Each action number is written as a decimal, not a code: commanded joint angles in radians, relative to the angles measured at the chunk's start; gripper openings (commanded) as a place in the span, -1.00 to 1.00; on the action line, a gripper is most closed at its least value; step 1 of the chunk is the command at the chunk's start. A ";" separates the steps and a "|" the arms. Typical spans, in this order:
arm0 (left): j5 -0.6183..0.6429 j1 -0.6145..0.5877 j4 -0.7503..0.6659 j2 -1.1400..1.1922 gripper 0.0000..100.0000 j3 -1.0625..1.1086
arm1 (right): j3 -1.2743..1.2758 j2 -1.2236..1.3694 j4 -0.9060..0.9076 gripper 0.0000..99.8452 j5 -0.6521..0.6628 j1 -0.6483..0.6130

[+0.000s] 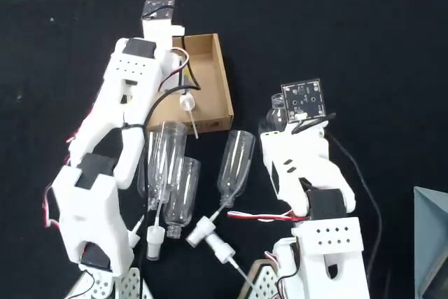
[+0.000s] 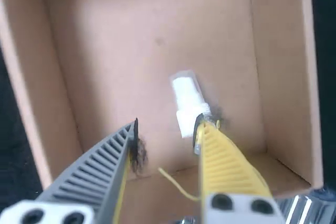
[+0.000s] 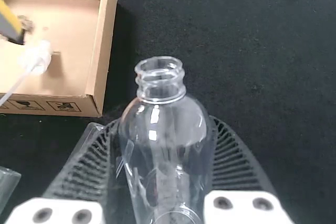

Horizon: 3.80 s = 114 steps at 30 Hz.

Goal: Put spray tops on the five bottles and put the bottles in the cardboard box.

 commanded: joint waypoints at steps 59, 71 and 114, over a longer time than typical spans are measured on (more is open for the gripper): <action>-0.002 0.033 0.519 0.230 -0.89 -0.659 | 0.004 -0.019 -0.032 -0.77 0.002 0.029; -0.002 -0.088 0.525 0.196 -0.94 -0.642 | 0.015 -0.016 -0.035 -0.77 -0.005 0.029; -0.229 -0.492 0.086 -0.120 -0.94 0.183 | 0.074 -0.013 -0.129 -0.77 0.002 0.029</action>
